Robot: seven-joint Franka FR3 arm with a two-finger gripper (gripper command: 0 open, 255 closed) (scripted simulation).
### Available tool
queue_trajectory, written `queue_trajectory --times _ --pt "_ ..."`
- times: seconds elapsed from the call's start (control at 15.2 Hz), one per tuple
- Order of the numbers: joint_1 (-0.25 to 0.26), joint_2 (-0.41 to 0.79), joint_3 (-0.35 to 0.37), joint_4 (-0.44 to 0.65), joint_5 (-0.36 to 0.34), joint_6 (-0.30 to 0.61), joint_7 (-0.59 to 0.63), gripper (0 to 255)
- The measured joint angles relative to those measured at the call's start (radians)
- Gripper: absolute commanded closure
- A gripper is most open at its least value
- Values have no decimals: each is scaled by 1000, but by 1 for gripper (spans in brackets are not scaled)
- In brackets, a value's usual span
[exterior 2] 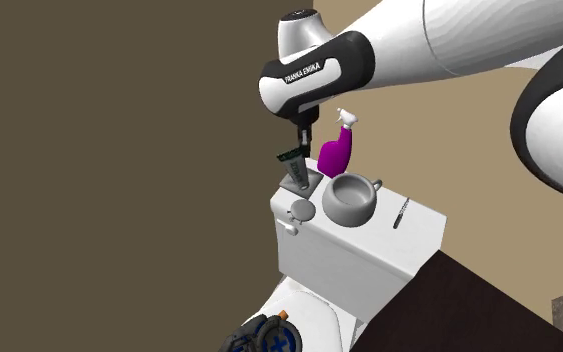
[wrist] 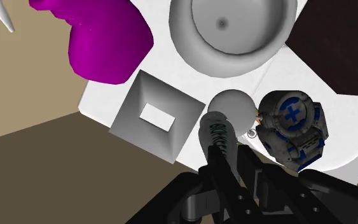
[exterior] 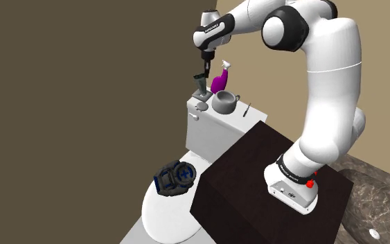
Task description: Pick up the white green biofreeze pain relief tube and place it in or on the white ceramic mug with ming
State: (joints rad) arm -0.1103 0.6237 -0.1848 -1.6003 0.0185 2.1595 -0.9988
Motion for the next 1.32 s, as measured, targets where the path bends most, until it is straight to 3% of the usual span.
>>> queue_trajectory --times 1.12,1.32 --pt "8 -108 -11 61 -15 -168 -2 255" --pt "-7 -163 -22 8 -22 -167 -30 255"
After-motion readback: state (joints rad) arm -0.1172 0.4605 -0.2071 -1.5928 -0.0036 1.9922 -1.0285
